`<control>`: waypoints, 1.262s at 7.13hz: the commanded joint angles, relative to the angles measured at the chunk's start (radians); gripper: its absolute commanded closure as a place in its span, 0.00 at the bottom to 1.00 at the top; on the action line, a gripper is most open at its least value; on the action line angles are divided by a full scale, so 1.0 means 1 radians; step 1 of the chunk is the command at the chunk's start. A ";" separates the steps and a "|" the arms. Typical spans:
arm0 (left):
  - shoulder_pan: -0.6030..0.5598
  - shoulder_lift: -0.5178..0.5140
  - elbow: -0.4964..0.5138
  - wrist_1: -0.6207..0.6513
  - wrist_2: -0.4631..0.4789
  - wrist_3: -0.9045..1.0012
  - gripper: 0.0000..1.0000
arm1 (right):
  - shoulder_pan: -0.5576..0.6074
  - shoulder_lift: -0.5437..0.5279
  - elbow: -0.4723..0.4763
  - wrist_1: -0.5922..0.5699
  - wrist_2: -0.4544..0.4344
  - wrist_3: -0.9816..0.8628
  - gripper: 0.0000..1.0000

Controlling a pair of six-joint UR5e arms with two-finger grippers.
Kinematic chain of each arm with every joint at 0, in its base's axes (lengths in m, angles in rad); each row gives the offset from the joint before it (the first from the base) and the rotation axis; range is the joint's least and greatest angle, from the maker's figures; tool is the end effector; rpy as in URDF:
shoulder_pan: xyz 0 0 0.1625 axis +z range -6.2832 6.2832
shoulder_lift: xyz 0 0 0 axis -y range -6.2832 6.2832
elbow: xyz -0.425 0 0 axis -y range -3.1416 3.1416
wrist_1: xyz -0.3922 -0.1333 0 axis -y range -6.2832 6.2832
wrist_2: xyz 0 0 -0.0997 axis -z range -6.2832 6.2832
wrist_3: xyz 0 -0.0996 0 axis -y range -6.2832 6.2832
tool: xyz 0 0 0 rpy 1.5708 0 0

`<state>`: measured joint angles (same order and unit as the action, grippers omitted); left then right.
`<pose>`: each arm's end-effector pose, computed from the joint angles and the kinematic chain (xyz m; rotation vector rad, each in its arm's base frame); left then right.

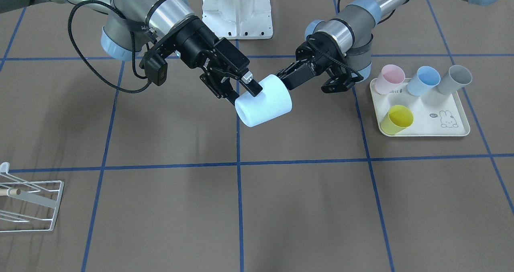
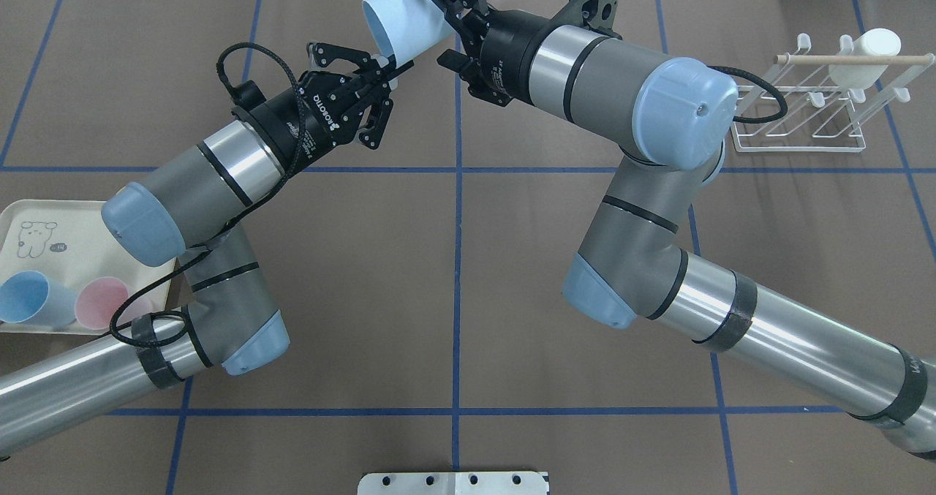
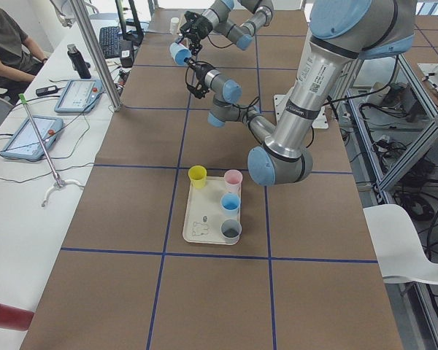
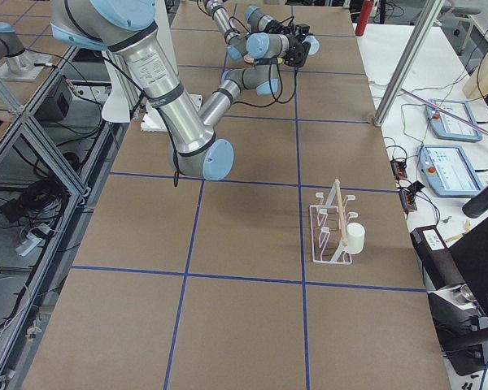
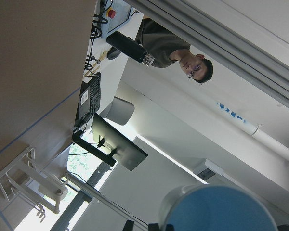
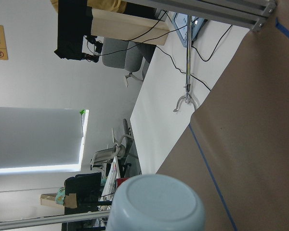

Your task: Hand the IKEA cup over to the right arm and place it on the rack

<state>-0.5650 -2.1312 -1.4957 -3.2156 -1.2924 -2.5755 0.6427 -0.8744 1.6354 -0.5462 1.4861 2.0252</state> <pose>0.4216 -0.4575 0.2042 -0.3352 2.3375 -1.1548 -0.4212 -0.4924 0.0995 0.2390 -1.8533 0.8518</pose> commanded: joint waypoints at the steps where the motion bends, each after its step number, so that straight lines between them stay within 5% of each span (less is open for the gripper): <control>1: 0.024 -0.001 -0.008 -0.001 0.024 0.002 1.00 | 0.000 0.000 0.001 0.000 -0.004 0.001 0.00; 9: 0.031 -0.001 -0.024 0.000 0.019 0.000 1.00 | 0.000 0.000 -0.002 0.005 -0.004 0.001 0.01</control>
<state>-0.5343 -2.1312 -1.5200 -3.2152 -1.2721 -2.5756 0.6427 -0.8744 1.6337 -0.5424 1.4818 2.0264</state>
